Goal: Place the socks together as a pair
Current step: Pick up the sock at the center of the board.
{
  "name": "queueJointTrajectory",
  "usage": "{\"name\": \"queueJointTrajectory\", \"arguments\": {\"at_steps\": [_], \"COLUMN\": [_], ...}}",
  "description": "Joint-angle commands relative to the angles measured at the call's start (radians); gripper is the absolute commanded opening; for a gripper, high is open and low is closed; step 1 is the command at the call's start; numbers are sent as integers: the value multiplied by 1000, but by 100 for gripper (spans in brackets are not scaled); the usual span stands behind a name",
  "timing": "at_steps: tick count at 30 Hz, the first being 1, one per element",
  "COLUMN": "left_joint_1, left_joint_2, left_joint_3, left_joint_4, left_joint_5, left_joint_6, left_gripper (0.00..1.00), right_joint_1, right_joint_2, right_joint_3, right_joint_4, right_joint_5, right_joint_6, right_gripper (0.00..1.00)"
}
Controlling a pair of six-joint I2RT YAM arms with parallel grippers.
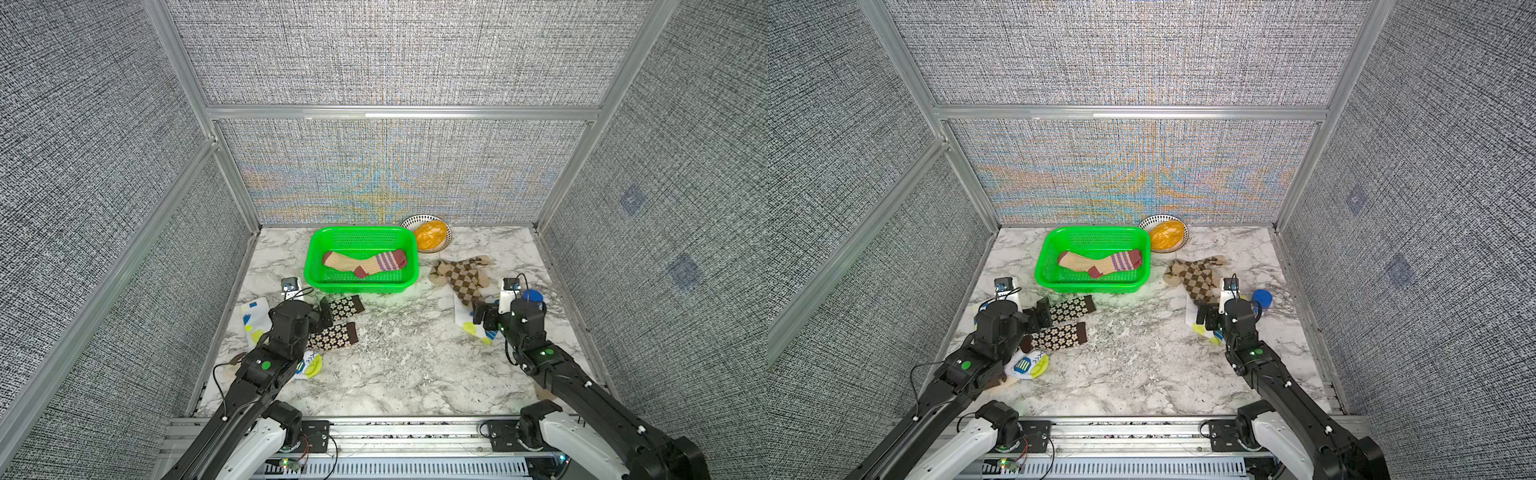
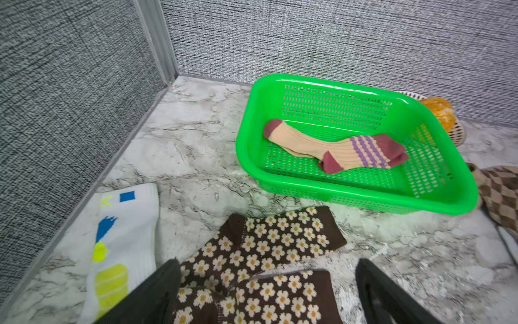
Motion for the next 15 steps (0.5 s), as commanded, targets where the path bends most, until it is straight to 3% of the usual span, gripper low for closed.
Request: {"name": "queueJointTrajectory", "arguments": {"at_steps": [1,4,6,9,13,15], "left_joint_1": [5,5,4,3,-3,-15], "left_joint_2": [49,95,119,153,162,148], "left_joint_3": [-4,14,43,81,79,72], "left_joint_4": [75,52,-4,-55,-47,-44], "left_joint_5": [-83,7,63,239,406,433], "left_joint_6": [10,-17,-42,-16,-75,-82], "left_gripper": [99,99,99,99,99,99], "right_joint_1": [-12,-46,-94,-116,-125,-147], "right_joint_2": [31,92,156,244,344,406], "right_joint_3": [-2,25,66,128,196,246], "right_joint_4": [56,-7,-66,-133,-160,-158], "right_joint_5": [28,9,-87,-227,-231,-258], "right_joint_6": [1,66,97,118,126,125], "right_gripper": [98,98,98,95,94,93]}}
